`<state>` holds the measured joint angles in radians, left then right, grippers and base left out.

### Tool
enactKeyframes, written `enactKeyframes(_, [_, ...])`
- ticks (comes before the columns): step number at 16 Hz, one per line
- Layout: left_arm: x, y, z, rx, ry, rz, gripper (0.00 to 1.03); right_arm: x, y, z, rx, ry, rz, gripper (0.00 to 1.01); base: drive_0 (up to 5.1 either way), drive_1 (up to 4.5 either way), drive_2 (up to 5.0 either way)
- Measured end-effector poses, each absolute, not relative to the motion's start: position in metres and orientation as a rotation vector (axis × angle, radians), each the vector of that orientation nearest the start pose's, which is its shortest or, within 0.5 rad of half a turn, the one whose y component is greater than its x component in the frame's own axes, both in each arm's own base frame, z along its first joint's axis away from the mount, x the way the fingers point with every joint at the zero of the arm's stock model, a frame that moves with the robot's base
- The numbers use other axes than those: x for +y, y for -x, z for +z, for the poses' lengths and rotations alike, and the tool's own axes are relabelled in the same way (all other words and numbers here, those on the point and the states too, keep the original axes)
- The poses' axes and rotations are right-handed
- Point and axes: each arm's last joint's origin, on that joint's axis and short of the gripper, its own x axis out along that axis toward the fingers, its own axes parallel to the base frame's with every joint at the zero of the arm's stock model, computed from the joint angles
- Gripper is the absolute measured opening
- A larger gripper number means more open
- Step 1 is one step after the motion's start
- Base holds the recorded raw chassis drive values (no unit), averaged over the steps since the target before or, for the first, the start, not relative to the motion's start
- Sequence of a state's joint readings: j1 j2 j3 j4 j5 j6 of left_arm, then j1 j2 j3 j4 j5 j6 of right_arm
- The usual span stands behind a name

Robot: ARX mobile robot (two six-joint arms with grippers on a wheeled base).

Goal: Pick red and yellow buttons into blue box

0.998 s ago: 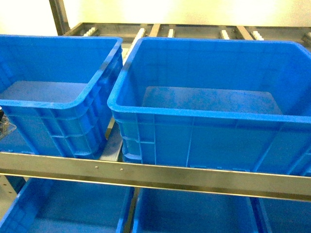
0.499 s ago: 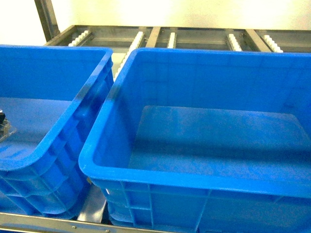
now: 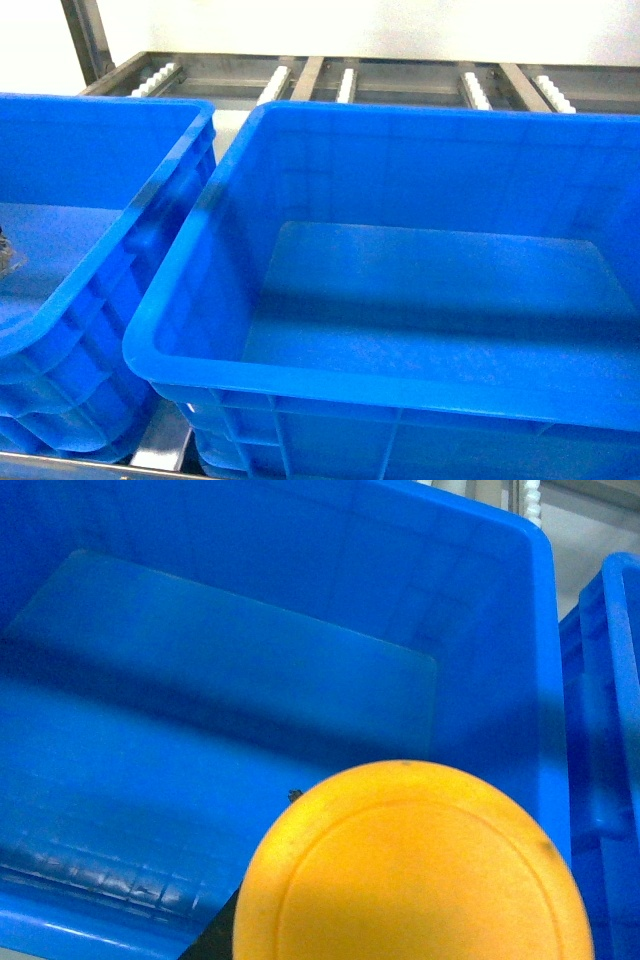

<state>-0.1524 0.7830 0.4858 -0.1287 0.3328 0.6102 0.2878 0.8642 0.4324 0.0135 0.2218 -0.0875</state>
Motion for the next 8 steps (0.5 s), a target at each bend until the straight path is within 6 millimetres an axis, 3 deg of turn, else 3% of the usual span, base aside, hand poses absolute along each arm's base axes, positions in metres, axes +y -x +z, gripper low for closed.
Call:
enactKeyframes(3, [-0.0368, -0.1675, 0.2362, 0.262, -0.549, -0.609, 0.29, 0.0447, -0.1781, 0.2173, 0.401, 0.192, 0.07, 0.27, 0.0, 0.0, 0.0])
enactKeyframes(5, [-0.0351, -0.1681, 0.2354, 0.275, -0.55, -0.59, 0.29, 0.0453, -0.1788, 0.2159, 0.41, 0.193, 0.077, 0.27, 4.5, -3.96, -0.4])
enactKeyframes(8, [-0.0364, -0.1673, 0.2364, 0.261, -0.549, -0.605, 0.29, 0.0456, -0.1782, 0.2164, 0.408, 0.194, 0.075, 0.27, 0.0, 0.0, 0.0])
